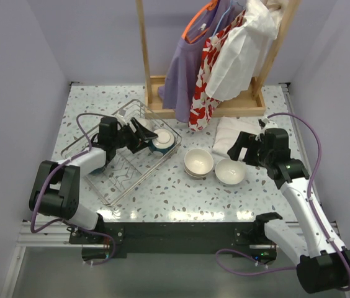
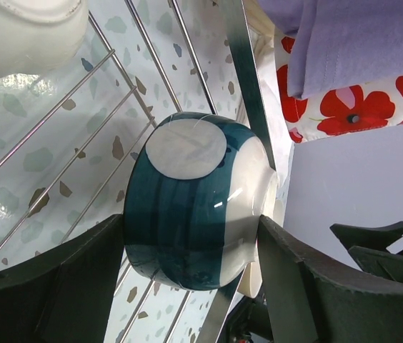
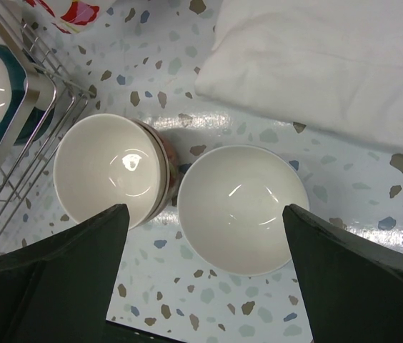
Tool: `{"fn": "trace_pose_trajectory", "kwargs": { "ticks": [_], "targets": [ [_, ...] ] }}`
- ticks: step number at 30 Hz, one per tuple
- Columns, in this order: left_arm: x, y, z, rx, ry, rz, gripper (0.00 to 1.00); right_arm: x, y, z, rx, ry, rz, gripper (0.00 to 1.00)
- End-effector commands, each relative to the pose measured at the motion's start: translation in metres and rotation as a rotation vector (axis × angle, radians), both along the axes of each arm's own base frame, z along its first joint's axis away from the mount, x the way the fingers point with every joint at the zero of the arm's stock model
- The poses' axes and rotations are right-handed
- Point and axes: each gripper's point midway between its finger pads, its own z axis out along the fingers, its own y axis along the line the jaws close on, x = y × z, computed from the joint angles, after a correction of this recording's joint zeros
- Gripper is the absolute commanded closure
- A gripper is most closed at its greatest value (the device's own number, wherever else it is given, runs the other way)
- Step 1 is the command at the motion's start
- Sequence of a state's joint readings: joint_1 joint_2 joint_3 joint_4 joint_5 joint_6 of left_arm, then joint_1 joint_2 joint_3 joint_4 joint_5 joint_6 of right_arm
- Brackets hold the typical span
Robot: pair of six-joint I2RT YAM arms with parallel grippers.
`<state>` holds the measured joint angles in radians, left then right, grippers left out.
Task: Unload the bowls from the dish rack
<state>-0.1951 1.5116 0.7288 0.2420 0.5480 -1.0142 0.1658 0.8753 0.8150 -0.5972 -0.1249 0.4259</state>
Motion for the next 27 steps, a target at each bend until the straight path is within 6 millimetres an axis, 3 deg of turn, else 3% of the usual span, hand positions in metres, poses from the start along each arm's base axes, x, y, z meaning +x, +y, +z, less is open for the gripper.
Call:
{"fn": "trace_pose_trajectory", "kwargs": {
  "ticks": [1, 13, 27],
  "targets": [
    [0.005, -0.010, 0.049, -0.054, -0.150, -0.054, 0.43, 0.009, 0.010, 0.021, 0.037, -0.061, 0.039, 0.07],
    [0.009, 0.018, 0.038, 0.221, -0.180, -0.032, 0.57, 0.009, 0.035, 0.030, 0.093, -0.051, 0.150, 0.07],
    [0.013, 0.037, 0.071, 0.455, -0.370, -0.113, 0.61, 0.019, 0.090, 0.047, 0.143, -0.026, 0.266, 0.07]
  ]
}}
